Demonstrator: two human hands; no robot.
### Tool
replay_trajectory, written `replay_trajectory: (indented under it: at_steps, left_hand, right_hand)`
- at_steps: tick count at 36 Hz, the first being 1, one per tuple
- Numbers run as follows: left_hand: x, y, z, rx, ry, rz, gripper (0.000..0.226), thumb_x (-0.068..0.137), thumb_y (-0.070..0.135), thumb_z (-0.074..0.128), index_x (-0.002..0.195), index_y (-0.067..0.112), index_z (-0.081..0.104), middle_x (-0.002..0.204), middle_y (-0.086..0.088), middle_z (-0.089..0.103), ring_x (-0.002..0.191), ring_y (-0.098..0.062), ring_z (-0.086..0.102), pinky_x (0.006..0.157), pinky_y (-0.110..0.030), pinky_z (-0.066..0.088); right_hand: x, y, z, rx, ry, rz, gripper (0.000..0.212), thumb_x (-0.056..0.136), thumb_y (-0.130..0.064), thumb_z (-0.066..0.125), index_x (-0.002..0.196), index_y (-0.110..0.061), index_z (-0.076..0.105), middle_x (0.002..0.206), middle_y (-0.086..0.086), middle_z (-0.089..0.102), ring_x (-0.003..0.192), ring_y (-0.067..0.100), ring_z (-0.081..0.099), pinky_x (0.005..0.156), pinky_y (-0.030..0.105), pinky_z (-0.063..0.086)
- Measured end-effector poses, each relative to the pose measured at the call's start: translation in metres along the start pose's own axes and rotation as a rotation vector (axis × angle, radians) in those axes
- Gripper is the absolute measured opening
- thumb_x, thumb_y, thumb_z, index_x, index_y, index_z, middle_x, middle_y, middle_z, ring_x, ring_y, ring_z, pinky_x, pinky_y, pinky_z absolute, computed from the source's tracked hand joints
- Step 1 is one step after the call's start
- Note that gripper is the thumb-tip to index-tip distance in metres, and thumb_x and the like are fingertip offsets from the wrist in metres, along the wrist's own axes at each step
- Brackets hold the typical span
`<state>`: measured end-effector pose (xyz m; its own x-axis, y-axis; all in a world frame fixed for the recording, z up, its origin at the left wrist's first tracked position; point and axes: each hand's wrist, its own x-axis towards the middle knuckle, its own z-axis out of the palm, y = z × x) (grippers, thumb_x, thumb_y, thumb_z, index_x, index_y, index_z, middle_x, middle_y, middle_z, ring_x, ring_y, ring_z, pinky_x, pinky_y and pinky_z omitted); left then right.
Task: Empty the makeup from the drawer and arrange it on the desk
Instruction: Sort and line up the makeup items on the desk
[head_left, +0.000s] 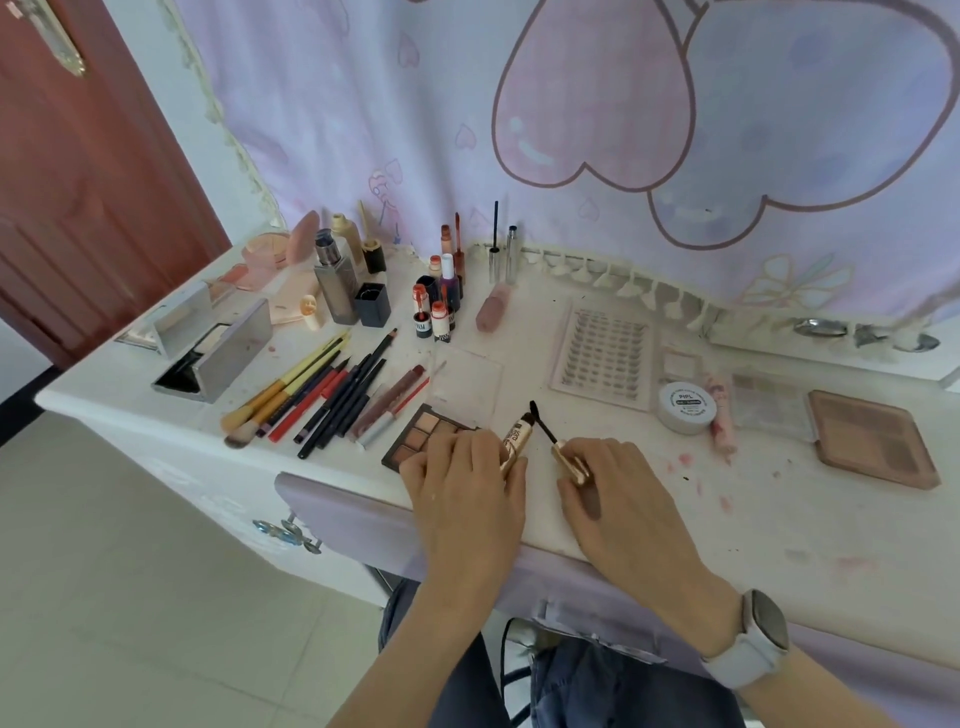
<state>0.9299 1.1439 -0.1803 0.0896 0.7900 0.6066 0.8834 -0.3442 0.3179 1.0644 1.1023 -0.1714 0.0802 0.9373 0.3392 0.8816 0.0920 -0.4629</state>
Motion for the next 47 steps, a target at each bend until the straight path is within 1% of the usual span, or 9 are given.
replay_trajectory:
  at_steps: [7, 11, 15, 21, 25, 29, 33, 43, 47]
  left_hand:
    - [0.001, -0.003, 0.004, 0.056, -0.039, 0.035, 0.018, 0.076, 0.031, 0.071, 0.075, 0.017, 0.060, 0.072, 0.003, 0.059, 0.075, -0.022, 0.052, 0.071, -0.034, 0.027]
    - [-0.004, -0.007, -0.001, 0.015, -0.067, 0.065, 0.017, 0.081, 0.030, 0.052, 0.084, 0.019, 0.064, 0.083, 0.005, 0.062, 0.081, -0.022, 0.054, 0.074, -0.033, 0.027]
    - [-0.005, -0.013, -0.008, 0.003, -0.107, 0.079, 0.027, 0.075, 0.027, 0.054, 0.096, 0.022, 0.068, 0.091, 0.004, 0.063, 0.087, -0.020, 0.055, 0.080, -0.034, 0.026]
    - [-0.004, -0.017, -0.014, 0.039, -0.170, 0.089, 0.041, 0.071, 0.024, 0.053, 0.109, 0.023, 0.069, 0.088, 0.002, 0.061, 0.085, -0.021, 0.055, 0.078, -0.034, 0.024]
    - [-0.004, -0.017, -0.015, 0.057, -0.177, 0.077, 0.034, 0.075, 0.029, 0.053, 0.104, 0.022, 0.070, 0.080, 0.005, 0.061, 0.082, -0.021, 0.056, 0.077, -0.035, 0.024]
    - [-0.003, -0.017, -0.013, 0.034, -0.151, 0.070, 0.023, 0.075, 0.029, 0.061, 0.093, 0.020, 0.071, 0.078, 0.005, 0.063, 0.080, -0.022, 0.057, 0.077, -0.036, 0.026]
    - [-0.002, -0.018, -0.013, 0.025, -0.125, 0.067, 0.015, 0.072, 0.029, 0.072, 0.084, 0.020, 0.072, 0.076, 0.004, 0.063, 0.079, -0.024, 0.058, 0.077, -0.035, 0.024]
    - [-0.001, -0.021, -0.015, 0.017, -0.139, 0.053, 0.020, 0.069, 0.031, 0.080, 0.083, 0.020, 0.072, 0.088, 0.000, 0.065, 0.085, -0.027, 0.058, 0.079, -0.038, 0.026]
    - [-0.001, -0.022, -0.015, -0.001, -0.136, 0.051, 0.020, 0.070, 0.030, 0.079, 0.085, 0.019, 0.072, 0.091, -0.002, 0.064, 0.086, -0.028, 0.058, 0.078, -0.038, 0.026]
  right_hand:
    - [0.000, 0.001, -0.002, 0.021, -0.018, 0.032, 0.025, 0.084, -0.022, 0.065, 0.106, -0.015, 0.059, 0.091, -0.007, 0.058, 0.085, 0.015, 0.053, 0.069, 0.019, 0.036]
    - [-0.001, 0.000, -0.002, 0.015, 0.016, 0.043, 0.021, 0.081, -0.024, 0.070, 0.095, -0.011, 0.061, 0.085, -0.003, 0.058, 0.082, 0.017, 0.055, 0.067, 0.021, 0.040]
    - [-0.002, -0.003, 0.000, -0.010, 0.062, 0.034, 0.025, 0.072, -0.022, 0.078, 0.080, -0.006, 0.061, 0.079, 0.004, 0.057, 0.073, 0.023, 0.055, 0.059, 0.027, 0.045]
    - [0.002, -0.005, 0.003, 0.038, -0.028, 0.012, 0.045, 0.080, -0.030, 0.068, 0.119, -0.013, 0.055, 0.088, -0.005, 0.050, 0.085, 0.019, 0.051, 0.078, 0.028, 0.041]
    - [0.002, -0.005, 0.004, 0.045, -0.044, -0.048, 0.035, 0.080, -0.023, 0.069, 0.112, -0.013, 0.059, 0.089, 0.000, 0.055, 0.085, 0.020, 0.051, 0.077, 0.032, 0.046]
    - [0.003, -0.004, 0.006, 0.053, -0.040, -0.063, 0.032, 0.081, -0.019, 0.068, 0.111, -0.009, 0.060, 0.093, 0.003, 0.058, 0.087, 0.020, 0.052, 0.080, 0.020, 0.036]
    - [0.005, -0.004, 0.008, 0.053, -0.037, -0.095, 0.029, 0.082, -0.017, 0.068, 0.109, -0.007, 0.062, 0.091, 0.003, 0.061, 0.084, 0.020, 0.054, 0.080, 0.020, 0.035]
    - [0.008, -0.003, 0.012, 0.041, 0.017, -0.110, 0.028, 0.078, -0.018, 0.074, 0.101, -0.004, 0.067, 0.086, 0.006, 0.067, 0.080, 0.023, 0.060, 0.078, 0.025, 0.041]
    - [0.008, -0.006, 0.010, 0.035, 0.071, -0.127, 0.026, 0.083, -0.025, 0.062, 0.097, -0.004, 0.069, 0.082, 0.005, 0.067, 0.075, 0.021, 0.061, 0.072, 0.023, 0.044]
